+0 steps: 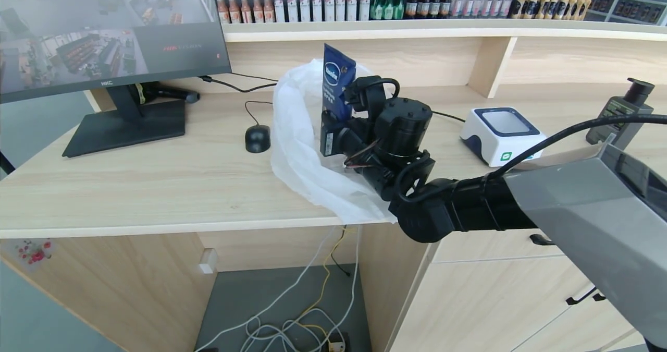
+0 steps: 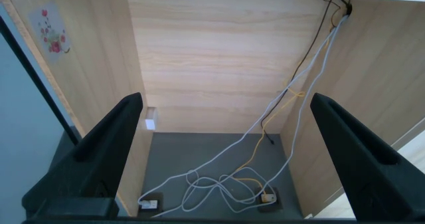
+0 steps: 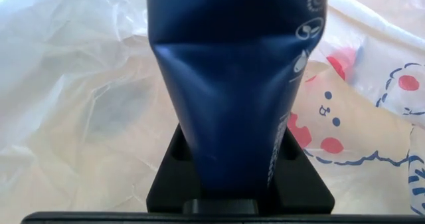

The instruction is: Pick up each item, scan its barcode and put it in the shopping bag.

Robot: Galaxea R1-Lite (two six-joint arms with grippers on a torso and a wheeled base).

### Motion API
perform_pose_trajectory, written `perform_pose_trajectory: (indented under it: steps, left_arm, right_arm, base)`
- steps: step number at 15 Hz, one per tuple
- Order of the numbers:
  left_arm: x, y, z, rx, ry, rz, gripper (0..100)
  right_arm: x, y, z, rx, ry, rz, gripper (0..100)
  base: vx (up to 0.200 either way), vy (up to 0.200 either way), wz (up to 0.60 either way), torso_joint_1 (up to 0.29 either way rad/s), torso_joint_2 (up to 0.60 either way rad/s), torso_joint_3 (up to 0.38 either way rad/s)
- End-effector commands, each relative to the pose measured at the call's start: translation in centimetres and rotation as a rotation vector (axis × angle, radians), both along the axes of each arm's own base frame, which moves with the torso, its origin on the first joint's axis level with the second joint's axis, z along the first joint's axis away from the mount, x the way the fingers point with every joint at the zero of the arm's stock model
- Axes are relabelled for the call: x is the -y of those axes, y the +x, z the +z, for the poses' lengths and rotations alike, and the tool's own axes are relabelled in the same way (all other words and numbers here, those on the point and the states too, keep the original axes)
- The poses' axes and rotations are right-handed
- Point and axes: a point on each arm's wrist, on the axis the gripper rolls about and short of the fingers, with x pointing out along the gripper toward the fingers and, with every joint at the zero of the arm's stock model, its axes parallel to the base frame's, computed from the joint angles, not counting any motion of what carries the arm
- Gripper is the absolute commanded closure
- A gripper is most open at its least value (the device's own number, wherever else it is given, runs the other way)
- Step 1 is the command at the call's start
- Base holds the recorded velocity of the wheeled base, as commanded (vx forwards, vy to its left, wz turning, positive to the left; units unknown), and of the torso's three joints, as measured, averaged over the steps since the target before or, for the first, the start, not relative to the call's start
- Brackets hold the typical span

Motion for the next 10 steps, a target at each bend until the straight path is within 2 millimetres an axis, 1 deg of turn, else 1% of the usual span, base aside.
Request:
perform_pose_trajectory:
  steps: [1,9,10]
  left_arm:
    - [0.00,0.00,0.00,0.001,0.001,0.001,0]
    - [0.00,0.00,0.00,0.001,0.000,0.000,0]
    - [0.00,0.00,0.00,0.001,0.001,0.001,0]
  right_arm:
    - [-0.31,0.26,-1.06,-0.021,-0.019,0.001,100]
    - [-0.30,0.36,-1.14,-0.023,-0.020,0.000,100]
    - [-0.30,0.36,-1.18,-0.024,-0.020,0.000,0]
  base:
    - [0.000,0.000,0.00,0.000,0.00,0.000]
    - [0.000,0.000,0.00,0.000,0.00,0.000]
    - [0.000,0.000,0.00,0.000,0.00,0.000]
